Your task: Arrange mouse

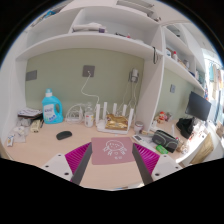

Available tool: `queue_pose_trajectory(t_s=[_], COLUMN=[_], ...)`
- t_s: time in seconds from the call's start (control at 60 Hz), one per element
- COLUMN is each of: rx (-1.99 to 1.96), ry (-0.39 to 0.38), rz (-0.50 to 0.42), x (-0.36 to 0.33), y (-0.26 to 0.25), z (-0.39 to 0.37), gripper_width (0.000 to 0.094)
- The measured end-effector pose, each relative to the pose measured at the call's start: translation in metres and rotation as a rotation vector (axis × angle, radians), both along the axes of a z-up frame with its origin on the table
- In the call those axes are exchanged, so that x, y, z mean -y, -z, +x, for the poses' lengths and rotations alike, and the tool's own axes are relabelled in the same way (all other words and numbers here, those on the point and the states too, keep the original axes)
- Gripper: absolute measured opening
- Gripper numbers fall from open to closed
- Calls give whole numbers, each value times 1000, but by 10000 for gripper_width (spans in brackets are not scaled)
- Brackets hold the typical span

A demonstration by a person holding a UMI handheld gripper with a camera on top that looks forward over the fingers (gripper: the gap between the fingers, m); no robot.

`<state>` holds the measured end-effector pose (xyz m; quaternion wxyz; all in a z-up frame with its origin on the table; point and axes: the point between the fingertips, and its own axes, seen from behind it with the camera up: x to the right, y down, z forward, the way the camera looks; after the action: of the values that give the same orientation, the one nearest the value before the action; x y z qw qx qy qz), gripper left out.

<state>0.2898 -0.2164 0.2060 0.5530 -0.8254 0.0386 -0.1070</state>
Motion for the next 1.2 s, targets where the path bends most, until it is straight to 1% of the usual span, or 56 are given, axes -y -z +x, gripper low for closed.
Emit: queue_pose_trajectory(t_s=[0.133, 0.25, 0.35, 0.45, 0.517, 0.6, 0.733, 0.917, 1.067, 1.2], rx=[12, 6, -34, -76, -85, -80, -80, -106, -121, -148], ry=[27, 55, 68, 64, 36, -29, -131, -228, -248, -257], rz=[-27, -95, -184, -245, -265, -279, -286, -304, -323, -360], x=[4, 16, 27, 26, 13, -14, -71, -159, -222, -257], y=[14, 38, 68, 97, 111, 124, 146, 179, 197, 215], z=[-7, -23, -49, -82, -106, -140, -190, -240, -254, -260], gripper_width=[847, 846, 847, 848, 847, 848, 847, 848, 845, 849])
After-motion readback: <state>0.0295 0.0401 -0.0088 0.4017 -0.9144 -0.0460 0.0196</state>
